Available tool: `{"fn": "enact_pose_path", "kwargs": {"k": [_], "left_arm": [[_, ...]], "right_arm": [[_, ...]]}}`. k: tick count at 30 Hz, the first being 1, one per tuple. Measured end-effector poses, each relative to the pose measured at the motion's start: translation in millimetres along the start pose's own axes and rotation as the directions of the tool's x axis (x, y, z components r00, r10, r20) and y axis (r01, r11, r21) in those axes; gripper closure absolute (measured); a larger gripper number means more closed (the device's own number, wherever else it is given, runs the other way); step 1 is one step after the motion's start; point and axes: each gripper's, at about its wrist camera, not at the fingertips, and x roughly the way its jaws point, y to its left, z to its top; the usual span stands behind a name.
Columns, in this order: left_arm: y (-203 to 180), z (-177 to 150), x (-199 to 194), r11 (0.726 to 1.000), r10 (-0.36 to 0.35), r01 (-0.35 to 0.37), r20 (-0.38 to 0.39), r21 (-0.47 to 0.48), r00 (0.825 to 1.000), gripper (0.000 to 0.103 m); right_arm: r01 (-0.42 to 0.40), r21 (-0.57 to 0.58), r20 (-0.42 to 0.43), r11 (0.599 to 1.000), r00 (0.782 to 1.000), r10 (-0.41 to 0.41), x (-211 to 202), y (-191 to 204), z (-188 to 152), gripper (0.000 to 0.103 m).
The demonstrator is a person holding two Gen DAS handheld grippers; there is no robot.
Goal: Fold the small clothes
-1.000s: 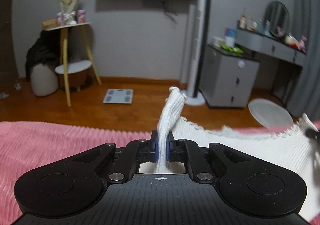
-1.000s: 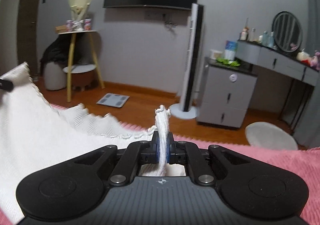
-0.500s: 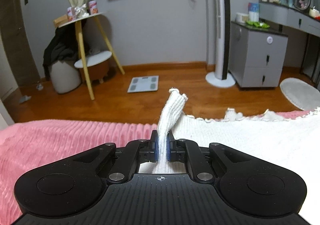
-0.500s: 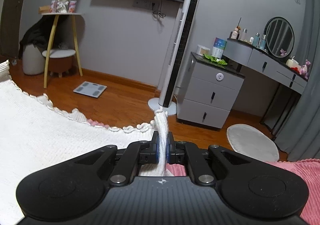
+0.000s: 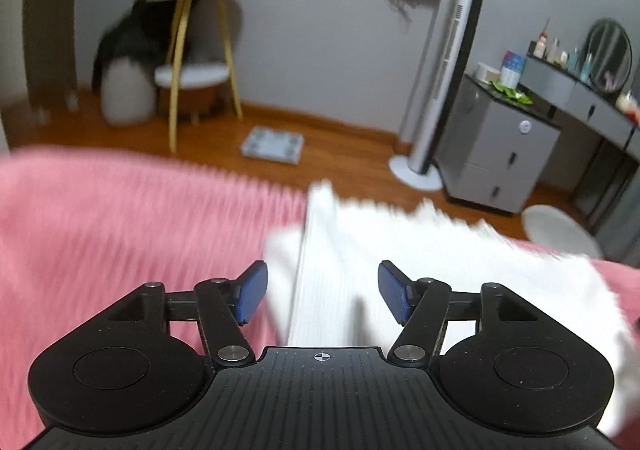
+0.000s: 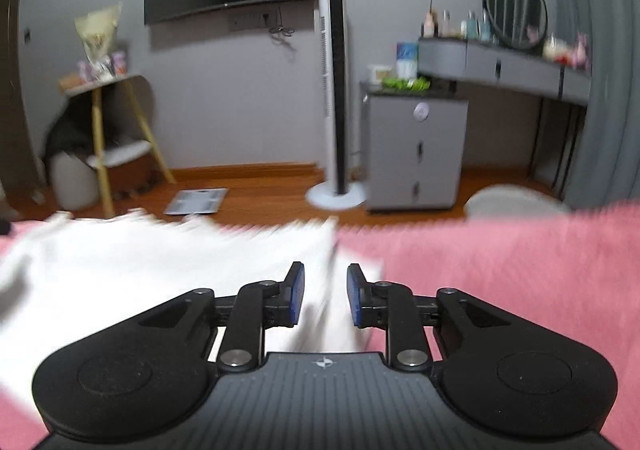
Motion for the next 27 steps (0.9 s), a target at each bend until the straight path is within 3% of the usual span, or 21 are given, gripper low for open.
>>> {"fn": "enact_pose_path", "kwargs": {"k": [4,9,11,17,19,21,24,27], "left_arm": [[27.3,-33.5,-17.3,0.991,-0.044,0.034,-0.077,-0.132,0.996,0.036],[46.7,-49.4,-19.9,0.968,-0.136,0.100,-0.145,-0.230,0.980,0.036],[49.2,-52.2,-18.5,0.965,-0.142,0.103,-0.148,-0.242,0.979,0.036],[60.3,-56.9,-12.4,0.928,-0.175,0.103,-0.175,-0.357,0.969,0.038],[62.5,-56.4,-12.7,0.924,-0.170,0.095,-0.174,-0.370,0.970,0.038],[61.4,-56.6,-13.6,0.931,-0.148,0.077,-0.176,-0.358,0.973,0.038],[60.2,-52.3,-12.1,0.952,-0.127,0.073,-0.165,-0.297,0.978,0.036],[54.7,-51.0,-3.7,0.966,-0.129,0.082,-0.181,-0.246,0.975,0.032]], "right_arm": [[-0.079,0.166,-0.055,0.983,0.994,0.090,-32.8,-2.4,-33.7,0.068],[-0.088,0.342,-0.085,0.936,0.989,0.124,-54.9,-4.6,-54.7,0.063],[-0.074,0.386,-0.085,0.920,0.990,0.115,-62.3,-6.7,-56.0,0.063],[-0.002,0.675,-0.133,0.738,0.983,0.125,-63.5,-9.3,-58.3,0.063],[-0.029,0.707,-0.112,0.706,0.982,0.153,-59.2,4.1,-60.4,0.064],[-0.086,0.693,-0.092,0.716,0.974,0.206,-51.7,24.5,-64.7,0.064],[-0.147,0.554,-0.075,0.820,0.972,0.224,-44.9,55.7,-75.1,0.074],[-0.130,0.481,-0.110,0.867,0.972,0.207,-34.7,63.8,-85.7,0.085]]}}
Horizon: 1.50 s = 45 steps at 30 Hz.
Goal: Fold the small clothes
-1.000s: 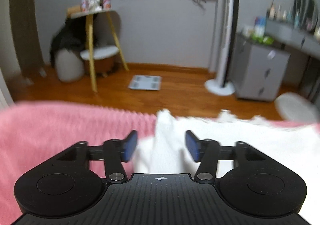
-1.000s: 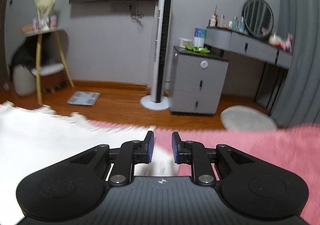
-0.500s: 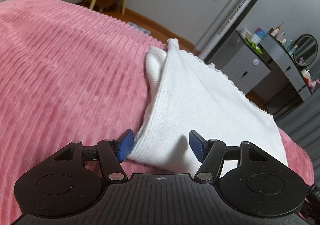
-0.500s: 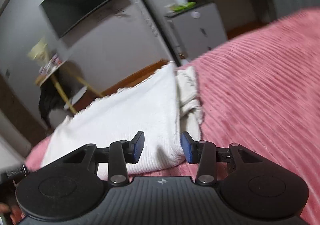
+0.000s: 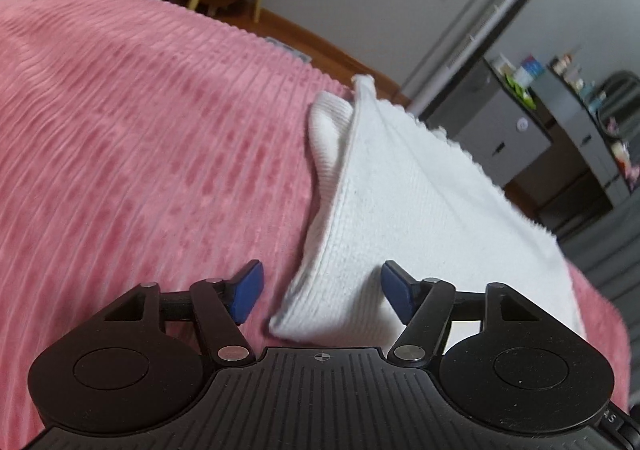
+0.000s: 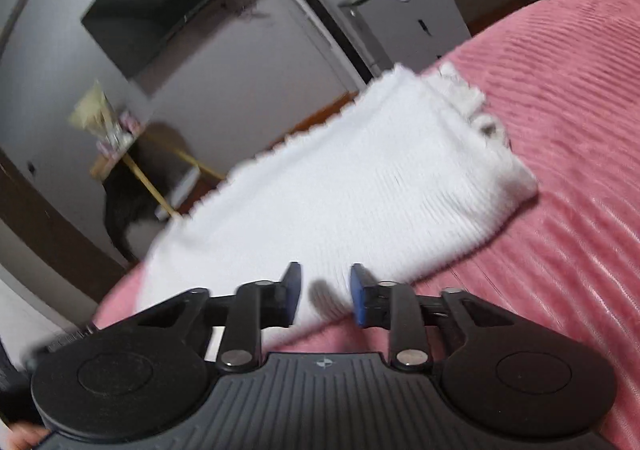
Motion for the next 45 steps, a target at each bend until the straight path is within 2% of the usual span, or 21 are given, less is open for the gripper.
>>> {"fn": "enact_pose_path", "kwargs": {"k": [3,8,9,10,13,15,18,22,25,26,28,32,34,37,40,42,45], "left_arm": [[-4.1,5.2,10.4,0.999,-0.010,0.010,0.002,0.031,1.000,0.028],[-8.7,11.9,27.2,0.998,-0.031,0.031,0.006,0.052,0.999,0.030],[-10.6,12.6,29.3,0.998,-0.029,0.028,0.004,0.059,1.000,0.036],[-12.8,13.5,29.9,0.997,-0.024,0.024,0.005,0.071,1.000,0.049],[-14.7,18.4,32.7,0.997,-0.046,0.047,-0.024,0.062,0.999,0.072],[-13.8,21.4,31.3,0.997,-0.071,0.072,-0.033,0.033,0.997,0.079],[-8.0,24.1,25.8,0.994,-0.112,0.111,-0.019,-0.020,0.994,0.079],[-3.8,20.5,32.8,0.997,-0.074,0.073,-0.046,-0.022,0.996,0.063],[-5.5,21.1,33.3,0.996,-0.082,0.081,-0.055,-0.020,0.995,0.063],[-5.1,22.3,33.0,0.996,-0.089,0.087,-0.058,-0.025,0.994,0.063],[-4.9,25.2,32.0,0.995,-0.092,0.091,-0.065,-0.029,0.994,0.073],[-9.8,30.9,23.5,0.996,-0.094,0.094,-0.048,0.002,0.994,0.079],[-16.0,33.7,17.5,0.995,-0.098,0.099,-0.035,0.021,0.995,0.081],[-29.9,37.9,6.9,0.993,-0.105,0.106,-0.011,0.047,0.994,0.081],[-49.7,41.7,-2.3,0.989,-0.121,0.121,-0.005,0.081,0.993,0.081],[-72.4,41.7,-7.6,0.984,-0.115,0.114,0.001,0.136,0.993,0.081],[-115.2,36.5,-13.8,0.961,-0.122,0.116,0.008,0.250,0.992,0.081]], "right_arm": [[0.003,-0.024,-0.003,1.000,1.000,-0.003,5.4,-9.5,1.9,0.089],[-0.007,-0.069,0.033,0.998,0.999,0.009,8.2,-10.6,10.6,0.089],[-0.004,-0.076,0.038,0.997,0.999,0.007,8.8,-11.0,11.7,0.089],[-0.002,-0.080,0.041,0.997,0.999,0.006,9.4,-11.1,13.1,0.089],[0.003,-0.087,0.034,0.996,0.999,0.000,8.9,-10.5,10.8,0.089],[0.015,-0.107,0.036,0.994,0.999,-0.011,7.3,-6.4,9.3,0.089],[0.036,-0.155,0.049,0.987,0.998,-0.029,5.8,0.3,7.0,0.089],[0.044,-0.237,0.066,0.970,0.997,-0.029,4.7,14.2,0.0,0.089],[0.020,-0.302,0.066,0.953,0.998,0.000,4.1,27.3,-8.1,0.089],[0.009,-0.314,0.062,0.949,0.998,0.011,4.9,30.6,-10.6,0.089],[-0.007,-0.342,0.045,0.940,0.999,0.024,8.3,36.8,-16.9,0.089],[-0.027,-0.370,0.017,0.928,0.999,0.036,15.2,45.0,-24.9,0.089],[0.008,-0.391,-0.007,0.921,1.000,-0.011,23.0,45.3,-27.1,0.089],[-0.005,-0.371,-0.020,0.929,1.000,-0.003,22.3,42.2,-24.8,0.089],[-0.048,-0.292,-0.021,0.955,0.999,0.044,13.1,35.5,-16.4,0.089],[-0.049,-0.252,-0.001,0.967,0.999,0.050,7.7,30.5,-11.0,0.089],[-0.031,-0.224,0.043,0.974,0.998,0.042,-0.2,24.7,-2.5,0.089]]}}
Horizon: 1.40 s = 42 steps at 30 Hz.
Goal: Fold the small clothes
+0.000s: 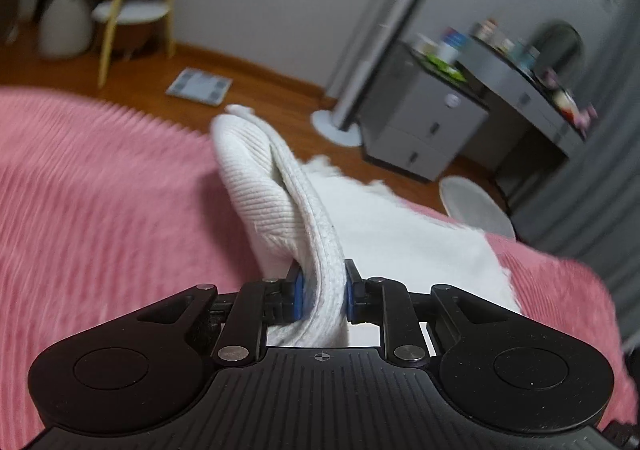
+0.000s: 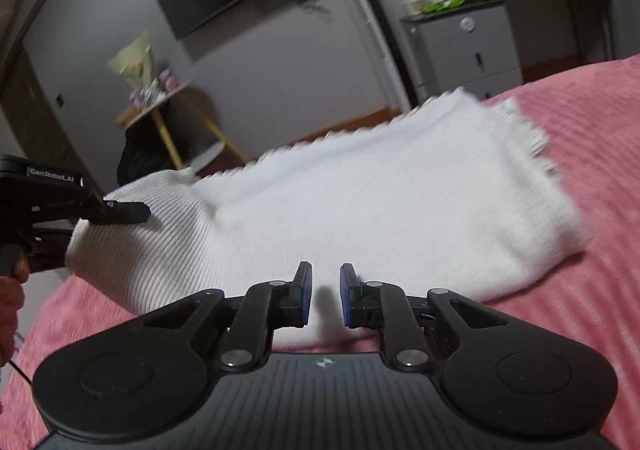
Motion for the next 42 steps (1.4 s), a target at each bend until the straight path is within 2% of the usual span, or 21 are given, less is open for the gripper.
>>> {"fn": "enact_pose_path", "kwargs": {"k": [6,9,10,11,12,14,16,18,19,21,24,27,29,34,37,40,42], "left_arm": [[-73.4,-18.9,29.2,0.986,-0.041,0.044,-0.021,0.163,0.999,0.081],[-88.6,-39.7,55.1,0.975,-0.037,0.053,-0.079,0.214,0.996,0.077],[-88.3,-46.2,63.3,0.977,-0.031,0.054,-0.112,0.205,0.993,0.071],[-85.4,-51.6,70.2,0.981,-0.026,0.051,-0.131,0.186,0.991,0.070],[-82.5,-55.4,71.9,0.984,-0.030,0.050,-0.122,0.170,0.992,0.070],[-79.1,-57.2,62.3,0.986,-0.048,0.063,-0.098,0.156,0.994,0.061],[-71.8,-58.1,41.5,0.991,-0.072,0.080,-0.070,0.108,0.995,0.043],[-59.8,-64.3,16.8,0.996,-0.079,0.079,-0.017,0.048,0.997,0.036],[-53.7,-69.4,7.5,0.998,-0.066,0.066,0.007,0.018,0.998,0.033],[-42.1,-81.0,-6.5,1.000,-0.014,0.015,0.028,-0.024,1.000,0.032],[-22.1,-100.5,-7.8,0.992,0.119,-0.119,0.008,-0.036,0.993,0.031],[3.2,-114.0,-0.6,0.975,0.204,-0.207,-0.045,-0.083,0.978,0.031],[14.8,-122.3,1.4,0.972,0.203,-0.207,-0.043,-0.114,0.978,0.031],[11.9,-122.7,0.6,0.980,0.195,-0.195,-0.010,-0.050,0.981,0.024],[12.6,-125.3,3.3,0.984,0.172,-0.172,-0.008,-0.050,0.985,0.022],[13.2,-126.9,3.1,0.987,0.152,-0.152,-0.001,-0.053,0.988,0.019],[13.4,-127.1,4.5,0.988,0.145,-0.145,0.000,-0.061,0.989,0.017]], "right_arm": [[0.025,0.067,0.034,0.997,0.999,-0.028,-7.1,-19.9,7.7,0.089],[0.039,0.101,0.034,0.994,0.999,-0.043,-7.1,-30.8,7.8,0.088],[0.046,0.110,0.034,0.993,0.998,-0.050,-6.3,-34.0,8.2,0.088],[0.050,0.123,0.033,0.991,0.998,-0.055,-6.2,-38.2,8.5,0.088],[0.049,0.135,0.032,0.990,0.998,-0.054,-5.3,-41.9,8.8,0.088],[0.047,0.164,0.025,0.985,0.998,-0.052,-3.9,-49.9,8.2,0.088],[0.030,0.203,0.026,0.979,0.999,-0.036,-4.0,-57.8,9.6,0.088],[0.015,0.234,0.035,0.972,0.999,-0.024,-5.0,-63.0,11.5,0.088],[0.010,0.244,0.038,0.970,0.999,-0.020,-5.3,-64.1,11.8,0.088],[-0.009,0.261,0.041,0.965,0.999,-0.002,-4.7,-65.0,12.6,0.086],[-0.043,0.279,0.034,0.959,0.999,0.035,-3.8,-63.9,14.1,0.084],[-0.083,0.312,0.035,0.946,0.997,0.076,-4.9,-62.8,13.2,0.068],[-0.094,0.334,0.026,0.938,0.996,0.091,-5.2,-61.3,13.4,0.063],[-0.134,0.319,-0.007,0.938,0.990,0.143,4.0,-52.4,24.7,0.037],[-0.149,0.320,-0.047,0.936,0.984,0.172,19.7,-49.5,35.5,0.035],[-0.128,0.271,-0.087,0.954,0.984,0.157,30.2,-42.9,49.4,0.035],[-0.116,0.233,-0.070,0.966,0.988,0.135,25.5,-42.0,58.0,0.035]]}}
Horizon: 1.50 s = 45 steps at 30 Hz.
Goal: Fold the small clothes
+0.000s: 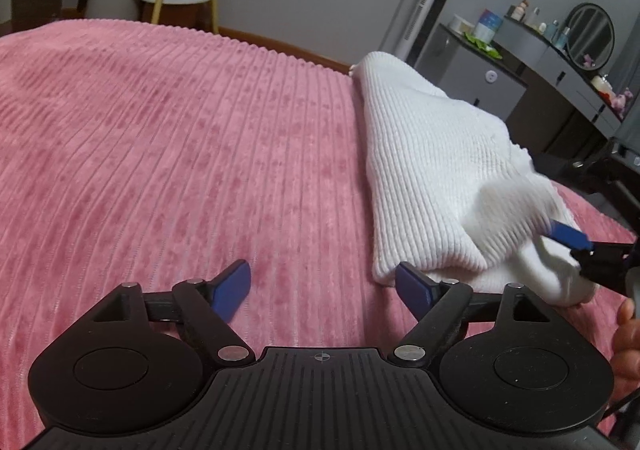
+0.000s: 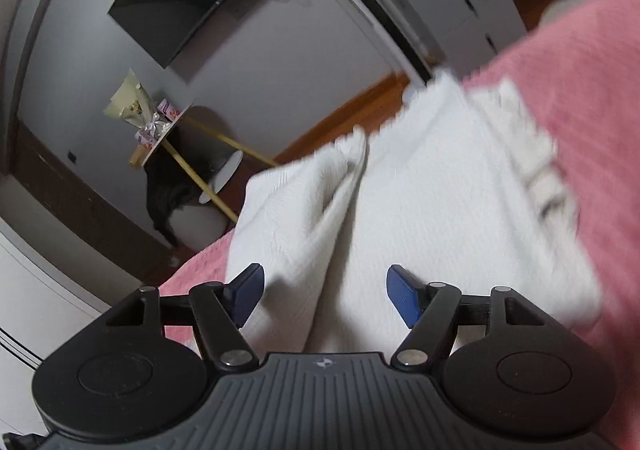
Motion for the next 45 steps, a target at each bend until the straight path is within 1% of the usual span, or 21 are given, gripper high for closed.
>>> {"fn": "enact_pose_path", "kwargs": {"k": [3,4,6,9,11,12,13,15,17,19,21,27,29,33,35,37,39,41,42,44,45], "left_arm": [[-5.0,-0.7,0.2,1.000,0.012,-0.013,0.001,0.024,1.000,0.017],[-7.1,-1.5,0.2,0.999,0.019,-0.019,0.001,0.036,1.000,0.017],[-11.2,-3.4,-0.3,0.998,0.025,-0.025,0.004,0.056,1.000,0.016],[-13.6,-4.2,-0.7,0.997,0.027,-0.027,-0.001,0.067,1.000,0.016],[-12.5,-4.1,-1.1,0.997,0.027,-0.026,-0.006,0.071,1.000,0.016],[-12.2,-4.1,-1.0,0.997,0.029,-0.029,-0.009,0.072,1.000,0.016],[-11.2,-3.9,-0.7,0.997,0.031,-0.030,-0.011,0.070,0.999,0.016],[-10.4,-3.5,-1.2,0.998,0.029,-0.028,-0.011,0.064,1.000,0.016],[-10.8,-3.7,-1.5,0.998,0.030,-0.029,-0.011,0.062,1.000,0.016],[-11.3,-3.9,-1.5,0.997,0.031,-0.030,-0.010,0.067,0.999,0.016],[-12.1,-4.2,-1.9,0.997,0.033,-0.032,-0.009,0.074,0.999,0.016],[-11.3,-3.9,-2.8,0.998,0.025,-0.024,-0.005,0.059,1.000,0.016],[-12.3,-4.5,-3.0,0.998,0.027,-0.027,-0.005,0.063,1.000,0.016],[-15.4,-6.2,-3.7,0.996,0.030,-0.030,-0.002,0.078,1.000,0.016],[-16.5,-6.1,-5.0,0.997,0.024,-0.024,0.001,0.078,1.000,0.016],[-17.8,-5.8,-7.4,0.997,0.008,-0.008,0.003,0.074,1.000,0.016],[-18.9,-5.1,-10.2,0.997,-0.004,0.003,0.007,0.073,1.000,0.016],[-20.8,-4.0,-12.5,0.997,-0.015,0.014,0.013,0.076,1.000,0.016],[-21.9,-3.5,-13.3,0.997,-0.021,0.020,0.015,0.077,1.000,0.016],[-24.5,-3.7,-14.7,0.996,-0.033,0.032,0.022,0.078,0.999,0.016],[-26.0,-4.6,-14.5,0.996,-0.042,0.040,0.022,0.083,0.999,0.016]], "right_arm": [[-0.041,0.091,0.011,0.995,0.999,0.040,-8.2,-13.1,8.4,0.035],[-0.037,0.102,0.006,0.994,0.999,0.037,-8.2,-15.6,9.1,0.035],[0.006,0.049,-0.043,0.999,0.999,-0.004,-0.2,-11.2,9.9,0.035],[0.014,-0.011,-0.114,1.000,0.993,-0.015,17.6,-4.4,8.9,0.035],[0.018,-0.021,-0.136,1.000,0.990,-0.020,26.1,-2.7,10.9,0.037],[0.015,-0.034,-0.141,0.999,0.990,-0.020,28.8,-0.6,12.7,0.051],[0.010,-0.050,-0.146,0.999,0.989,-0.017,30.7,1.6,14.3,0.068],[-0.002,-0.064,-0.163,0.998,0.987,-0.009,34.0,4.1,17.3,0.075],[-0.007,-0.090,-0.166,0.996,0.986,-0.008,34.2,6.6,19.2,0.074],[-0.011,-0.089,-0.165,0.996,0.986,-0.004,36.5,6.7,21.7,0.068],[-0.023,-0.075,-0.160,0.997,0.987,0.011,38.8,6.2,24.3,0.066],[-0.017,-0.135,-0.179,0.991,0.984,-0.007,50.4,18.8,26.6,0.066],[-0.009,-0.162,-0.186,0.987,0.982,-0.022,54.0,22.9,27.3,0.069],[-0.018,-0.192,-0.197,0.981,0.980,-0.020,56.8,28.0,28.9,0.082],[-0.010,-0.254,-0.181,0.967,0.983,-0.037,56.0,35.6,26.2,0.085],[0.038,-0.336,-0.137,0.941,0.987,-0.089,52.4,45.7,22.3,0.087],[0.080,-0.410,-0.068,0.908,0.991,-0.119,40.1,58.1,21.8,0.087],[0.134,-0.484,0.032,0.865,0.990,-0.135,21.0,68.3,22.0,0.088],[0.176,-0.519,0.095,0.836,0.984,-0.149,10.7,71.2,20.8,0.088],[0.267,-0.554,0.200,0.789,0.962,-0.185,-5.7,68.6,18.5,0.088],[0.290,-0.549,0.220,0.784,0.955,-0.199,-10.8,62.8,19.1,0.088]]}}
